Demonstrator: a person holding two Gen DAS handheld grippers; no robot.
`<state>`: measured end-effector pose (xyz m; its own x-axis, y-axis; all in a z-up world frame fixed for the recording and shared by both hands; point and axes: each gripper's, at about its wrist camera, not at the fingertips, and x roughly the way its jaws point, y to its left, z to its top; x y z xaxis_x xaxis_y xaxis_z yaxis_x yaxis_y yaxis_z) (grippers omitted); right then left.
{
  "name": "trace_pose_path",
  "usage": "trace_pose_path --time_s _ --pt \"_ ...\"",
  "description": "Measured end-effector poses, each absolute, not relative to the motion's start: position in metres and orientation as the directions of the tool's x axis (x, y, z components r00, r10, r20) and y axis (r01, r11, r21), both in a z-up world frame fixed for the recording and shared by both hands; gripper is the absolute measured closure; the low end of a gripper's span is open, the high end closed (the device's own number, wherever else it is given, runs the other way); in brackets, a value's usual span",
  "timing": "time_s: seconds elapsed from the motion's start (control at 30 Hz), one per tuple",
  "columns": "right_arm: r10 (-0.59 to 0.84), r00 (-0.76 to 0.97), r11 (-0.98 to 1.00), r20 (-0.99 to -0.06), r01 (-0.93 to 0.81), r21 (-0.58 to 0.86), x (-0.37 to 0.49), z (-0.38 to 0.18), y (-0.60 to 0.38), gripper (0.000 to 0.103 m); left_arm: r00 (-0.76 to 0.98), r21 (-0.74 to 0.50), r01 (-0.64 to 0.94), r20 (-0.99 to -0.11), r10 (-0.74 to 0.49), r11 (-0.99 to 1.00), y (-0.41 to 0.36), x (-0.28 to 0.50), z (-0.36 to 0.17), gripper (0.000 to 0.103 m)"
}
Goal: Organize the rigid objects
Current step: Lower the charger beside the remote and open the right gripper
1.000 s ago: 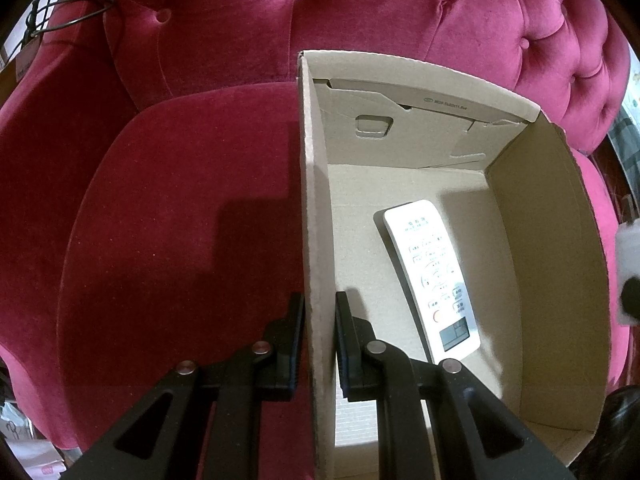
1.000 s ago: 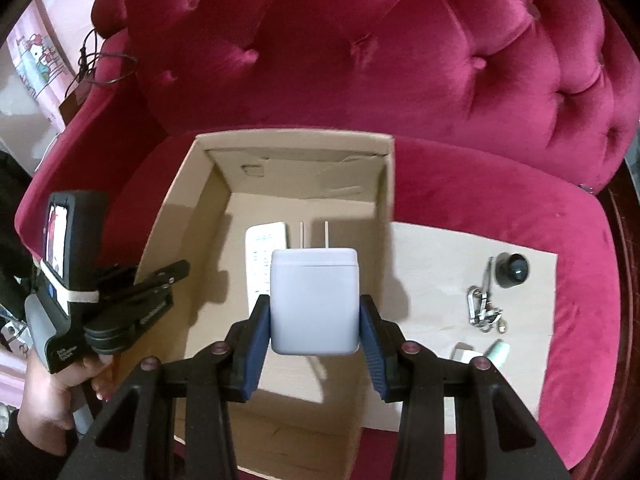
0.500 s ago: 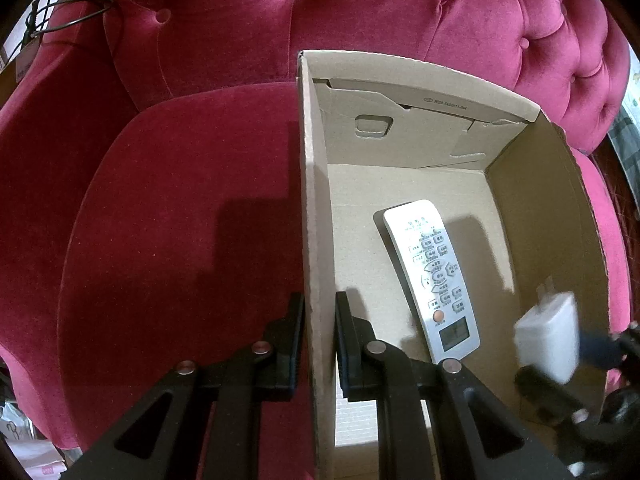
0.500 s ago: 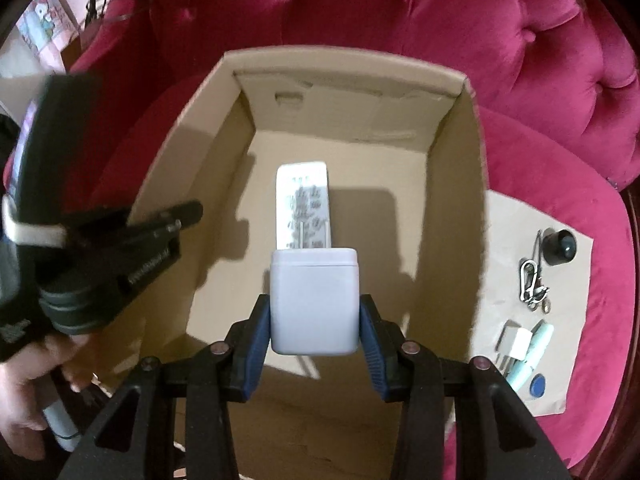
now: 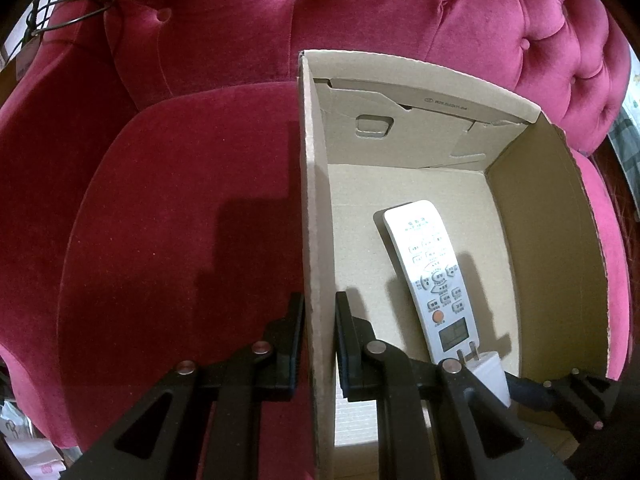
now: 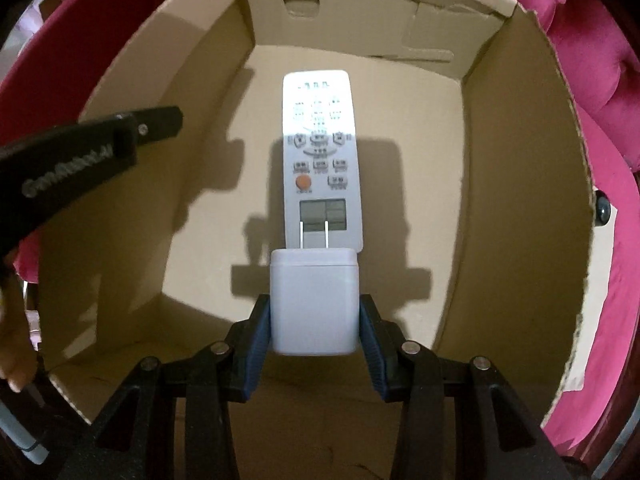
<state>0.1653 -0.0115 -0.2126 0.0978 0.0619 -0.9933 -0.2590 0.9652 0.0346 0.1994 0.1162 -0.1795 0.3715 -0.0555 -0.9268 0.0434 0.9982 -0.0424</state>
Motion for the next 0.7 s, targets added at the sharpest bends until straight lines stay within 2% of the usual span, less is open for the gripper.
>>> trace_pose_path --time_s 0.7 --pt "0.097 0.09 0.965 -0.991 -0.253 0.072 0.174 -0.207 -0.008 0.056 0.371 -0.038 0.044 -0.927 -0.052 0.998 0.116 0.2 -0.179 0.087"
